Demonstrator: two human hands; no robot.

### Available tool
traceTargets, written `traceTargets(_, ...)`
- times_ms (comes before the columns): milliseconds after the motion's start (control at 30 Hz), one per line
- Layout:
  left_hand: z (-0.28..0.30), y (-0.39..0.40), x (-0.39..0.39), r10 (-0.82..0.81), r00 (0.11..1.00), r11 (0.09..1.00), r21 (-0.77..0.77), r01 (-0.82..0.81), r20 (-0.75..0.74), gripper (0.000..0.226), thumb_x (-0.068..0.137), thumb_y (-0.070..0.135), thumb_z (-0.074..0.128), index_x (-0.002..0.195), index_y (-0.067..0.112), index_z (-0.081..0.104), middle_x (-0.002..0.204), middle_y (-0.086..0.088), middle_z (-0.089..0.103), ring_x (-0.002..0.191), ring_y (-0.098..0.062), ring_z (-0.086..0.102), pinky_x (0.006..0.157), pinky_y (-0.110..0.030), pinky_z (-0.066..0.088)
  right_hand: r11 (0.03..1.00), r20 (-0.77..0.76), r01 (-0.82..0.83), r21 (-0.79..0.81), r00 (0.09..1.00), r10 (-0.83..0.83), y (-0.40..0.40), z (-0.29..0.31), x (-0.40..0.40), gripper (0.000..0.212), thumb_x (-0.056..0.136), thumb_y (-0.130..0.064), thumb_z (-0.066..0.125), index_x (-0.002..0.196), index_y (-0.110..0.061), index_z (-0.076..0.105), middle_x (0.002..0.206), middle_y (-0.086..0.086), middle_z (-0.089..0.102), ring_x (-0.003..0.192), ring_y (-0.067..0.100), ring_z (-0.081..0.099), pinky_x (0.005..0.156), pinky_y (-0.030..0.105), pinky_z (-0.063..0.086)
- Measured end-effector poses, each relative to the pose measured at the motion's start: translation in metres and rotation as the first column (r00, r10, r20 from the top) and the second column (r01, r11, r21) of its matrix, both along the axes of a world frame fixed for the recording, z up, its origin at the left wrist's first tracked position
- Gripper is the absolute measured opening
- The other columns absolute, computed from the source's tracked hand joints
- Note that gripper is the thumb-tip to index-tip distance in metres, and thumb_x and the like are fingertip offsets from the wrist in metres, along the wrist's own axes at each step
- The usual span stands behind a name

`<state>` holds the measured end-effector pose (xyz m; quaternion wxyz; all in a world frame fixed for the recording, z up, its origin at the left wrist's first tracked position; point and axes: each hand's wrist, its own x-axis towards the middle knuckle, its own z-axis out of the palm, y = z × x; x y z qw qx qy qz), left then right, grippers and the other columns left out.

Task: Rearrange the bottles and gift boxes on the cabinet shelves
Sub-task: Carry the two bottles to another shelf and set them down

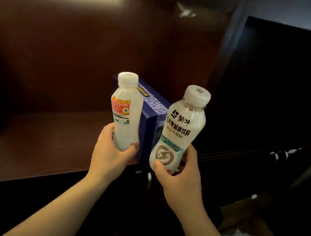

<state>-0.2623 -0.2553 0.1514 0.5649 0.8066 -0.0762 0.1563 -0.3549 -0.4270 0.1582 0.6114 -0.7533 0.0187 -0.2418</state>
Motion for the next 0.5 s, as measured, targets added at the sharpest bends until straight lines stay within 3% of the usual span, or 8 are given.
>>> traceTargets(167,0.021,-0.099,-0.056,-0.05,0.998,0.999,0.01,0.05,0.039,0.058,0.064,0.055,0.074,0.112,0.054,0.042,0.111,0.017,0.066,0.099,-0.007,0.066,0.089,-0.046,0.056,0.997,0.031,0.071,-0.016,0.997,-0.07,-0.088,0.018,-0.069,0.068,0.077,-0.025,0.082,0.131,-0.05,0.049,0.124,-0.02,0.064,0.111,-0.003,0.065,0.078,0.012,0.054)
traceTargets(367,0.036,-0.22,-0.108,-0.158,0.987,0.986,0.063,0.157,0.009,0.077,0.06,0.062,0.067,0.128,0.036,0.044,0.117,0.007,0.064,0.105,-0.019,0.064,0.093,-0.051,0.052,0.982,0.024,0.184,-0.043,0.983,-0.183,-0.19,0.035,-0.133,0.066,0.065,-0.048,0.076,0.115,-0.073,0.04,0.123,-0.021,0.062,0.111,-0.005,0.064,0.077,0.015,0.057)
traceTargets(500,0.044,-0.279,-0.122,-0.221,0.975,0.973,0.076,0.219,0.025,0.085,0.057,0.064,0.066,0.131,0.027,0.048,0.12,0.005,0.062,0.107,-0.02,0.063,0.093,-0.051,0.052,0.967,0.037,0.249,-0.052,0.968,-0.247,-0.241,0.039,-0.157,0.068,0.067,-0.046,0.077,0.115,-0.075,0.04,0.121,-0.03,0.062,0.11,-0.006,0.065,0.078,0.016,0.058)
